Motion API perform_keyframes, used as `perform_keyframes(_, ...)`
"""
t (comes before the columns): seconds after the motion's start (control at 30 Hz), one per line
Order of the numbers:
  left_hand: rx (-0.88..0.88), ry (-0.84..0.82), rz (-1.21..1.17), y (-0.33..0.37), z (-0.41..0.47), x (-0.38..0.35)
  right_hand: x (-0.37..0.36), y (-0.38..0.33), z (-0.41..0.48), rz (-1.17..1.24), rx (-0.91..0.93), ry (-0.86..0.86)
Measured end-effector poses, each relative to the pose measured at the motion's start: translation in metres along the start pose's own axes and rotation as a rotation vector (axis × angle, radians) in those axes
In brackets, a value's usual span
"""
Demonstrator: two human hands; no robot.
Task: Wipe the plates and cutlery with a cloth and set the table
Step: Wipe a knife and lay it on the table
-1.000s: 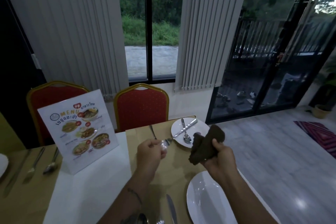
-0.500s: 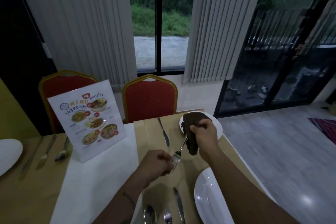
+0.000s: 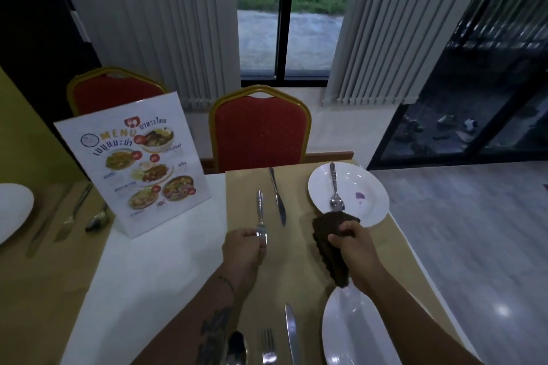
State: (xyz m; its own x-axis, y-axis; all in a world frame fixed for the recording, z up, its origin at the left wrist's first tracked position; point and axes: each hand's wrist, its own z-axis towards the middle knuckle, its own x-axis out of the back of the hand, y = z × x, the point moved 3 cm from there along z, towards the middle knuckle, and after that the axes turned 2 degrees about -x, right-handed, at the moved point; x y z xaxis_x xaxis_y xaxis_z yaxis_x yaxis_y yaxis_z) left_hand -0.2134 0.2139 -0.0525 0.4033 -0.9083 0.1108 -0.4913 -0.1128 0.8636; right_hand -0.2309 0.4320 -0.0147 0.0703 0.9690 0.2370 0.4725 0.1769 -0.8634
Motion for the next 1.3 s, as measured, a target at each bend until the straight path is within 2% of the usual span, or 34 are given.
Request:
perform_keyframes(0.27,-0.019,0.103,0.318,0.002,0.062,-0.018,0.003,0.034,0.034,-0.055,-0.082,-0.061)
perform_keyframes(0.5,-0.133,0.168,0.434,0.013,0.086,-0.038,0.006,0.037,0.052,-0.026,-0.115,-0.107)
perform_keyframes(0.73,-0.188,0.222,0.482,0.018,0.097,-0.049,0.007,0.037,0.065,0.006,-0.147,-0.11)
perform_keyframes(0.97,-0.236,0.225,0.638,0.023,0.093,-0.047,0.013,0.03,0.071,0.075,-0.171,-0.122)
perform_keyframes(1.1,-0.312,0.166,0.654,0.03,0.095,-0.053,0.018,0.024,0.076,0.068,-0.163,-0.134)
perform_keyframes(1.3,-0.485,-0.099,0.732,0.06,0.096,-0.125,0.04,0.013,0.081,0.167,-0.227,-0.234)
